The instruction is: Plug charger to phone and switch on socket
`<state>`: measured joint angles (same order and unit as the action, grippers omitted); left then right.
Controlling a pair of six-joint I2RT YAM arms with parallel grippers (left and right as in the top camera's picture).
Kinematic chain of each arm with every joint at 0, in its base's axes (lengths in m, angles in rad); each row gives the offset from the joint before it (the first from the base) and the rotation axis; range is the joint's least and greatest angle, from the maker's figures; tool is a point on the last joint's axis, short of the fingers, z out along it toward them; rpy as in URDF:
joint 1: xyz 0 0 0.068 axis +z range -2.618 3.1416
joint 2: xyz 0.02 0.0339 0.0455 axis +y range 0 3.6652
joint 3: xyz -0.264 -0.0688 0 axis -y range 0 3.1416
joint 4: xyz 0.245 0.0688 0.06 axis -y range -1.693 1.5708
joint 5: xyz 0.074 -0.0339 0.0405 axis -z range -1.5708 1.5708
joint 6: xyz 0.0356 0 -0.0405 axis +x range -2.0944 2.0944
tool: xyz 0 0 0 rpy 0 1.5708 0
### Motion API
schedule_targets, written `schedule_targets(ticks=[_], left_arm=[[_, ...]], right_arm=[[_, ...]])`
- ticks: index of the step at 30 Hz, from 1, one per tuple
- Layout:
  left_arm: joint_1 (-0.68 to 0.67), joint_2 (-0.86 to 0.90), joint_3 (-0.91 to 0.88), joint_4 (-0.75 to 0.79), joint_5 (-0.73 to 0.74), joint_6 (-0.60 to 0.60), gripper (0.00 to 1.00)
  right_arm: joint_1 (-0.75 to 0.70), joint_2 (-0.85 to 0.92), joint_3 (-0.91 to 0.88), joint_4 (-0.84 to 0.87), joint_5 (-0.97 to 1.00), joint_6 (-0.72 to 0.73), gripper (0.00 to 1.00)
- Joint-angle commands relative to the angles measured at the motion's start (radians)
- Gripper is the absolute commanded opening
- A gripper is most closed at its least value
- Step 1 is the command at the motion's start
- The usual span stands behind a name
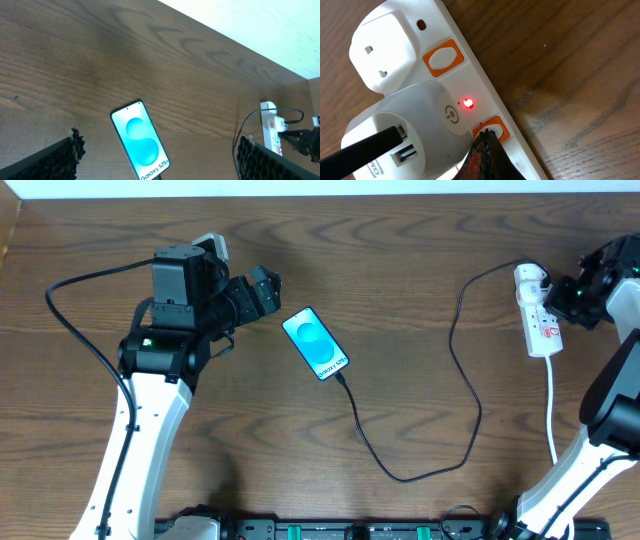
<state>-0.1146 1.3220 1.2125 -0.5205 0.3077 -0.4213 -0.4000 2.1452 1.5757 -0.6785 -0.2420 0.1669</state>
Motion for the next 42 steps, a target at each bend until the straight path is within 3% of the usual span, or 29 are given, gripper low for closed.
schedule_targets(ticks=[1,14,30,37,42], left_arm=[[0.003,-0.009,0.016,-0.003,-0.014,0.010,1.00],[0.003,-0.009,0.016,-0.003,-0.014,0.010,1.00],[0.003,-0.009,0.016,-0.003,-0.014,0.010,1.00],[0.003,-0.009,0.016,-0.003,-0.014,0.010,1.00],[0.003,-0.009,0.016,-0.003,-0.014,0.010,1.00]], right_arm=[[0.096,0.034,-0.035,-0.032,-0.175,-0.018,0.01],[0.048,-0.035,0.004,-0.005,-0.189,-0.018,0.01],[-0.056,-0.489,0.011,-0.179,-0.213,-0.054,0.03],[0.023,-0.680,0.011,-0.290,-0.217,-0.141,0.07],[0.195,-0.811,0.011,-0.375,-0.174,-0.199,0.18]])
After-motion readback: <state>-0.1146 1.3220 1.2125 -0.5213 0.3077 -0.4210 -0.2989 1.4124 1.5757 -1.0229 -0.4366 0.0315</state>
